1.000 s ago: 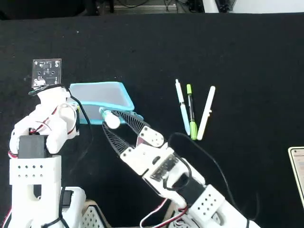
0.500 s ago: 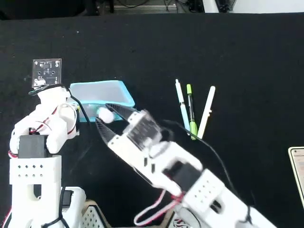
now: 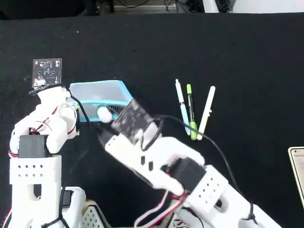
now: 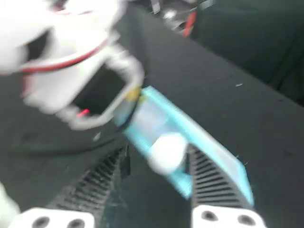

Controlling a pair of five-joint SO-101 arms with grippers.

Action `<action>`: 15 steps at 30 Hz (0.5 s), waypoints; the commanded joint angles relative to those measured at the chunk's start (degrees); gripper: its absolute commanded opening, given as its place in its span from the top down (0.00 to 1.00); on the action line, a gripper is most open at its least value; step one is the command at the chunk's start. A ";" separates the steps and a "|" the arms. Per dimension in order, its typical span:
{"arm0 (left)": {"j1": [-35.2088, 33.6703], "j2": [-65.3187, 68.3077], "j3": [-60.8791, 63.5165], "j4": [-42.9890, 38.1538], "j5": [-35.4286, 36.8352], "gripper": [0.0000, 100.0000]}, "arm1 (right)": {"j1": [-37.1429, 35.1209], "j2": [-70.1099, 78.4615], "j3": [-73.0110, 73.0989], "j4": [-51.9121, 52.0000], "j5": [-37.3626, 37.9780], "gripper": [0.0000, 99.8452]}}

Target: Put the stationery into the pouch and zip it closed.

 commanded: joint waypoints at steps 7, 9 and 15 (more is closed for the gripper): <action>0.04 0.09 -2.42 0.00 0.44 0.97 | 0.18 -2.77 -6.02 2.29 -0.53 0.68; -0.04 0.09 -2.42 0.00 0.44 0.97 | 4.13 -5.14 -6.11 2.11 -0.53 0.68; -0.13 0.09 -2.42 0.00 0.44 0.97 | 27.25 -10.68 -2.95 2.29 -0.70 0.68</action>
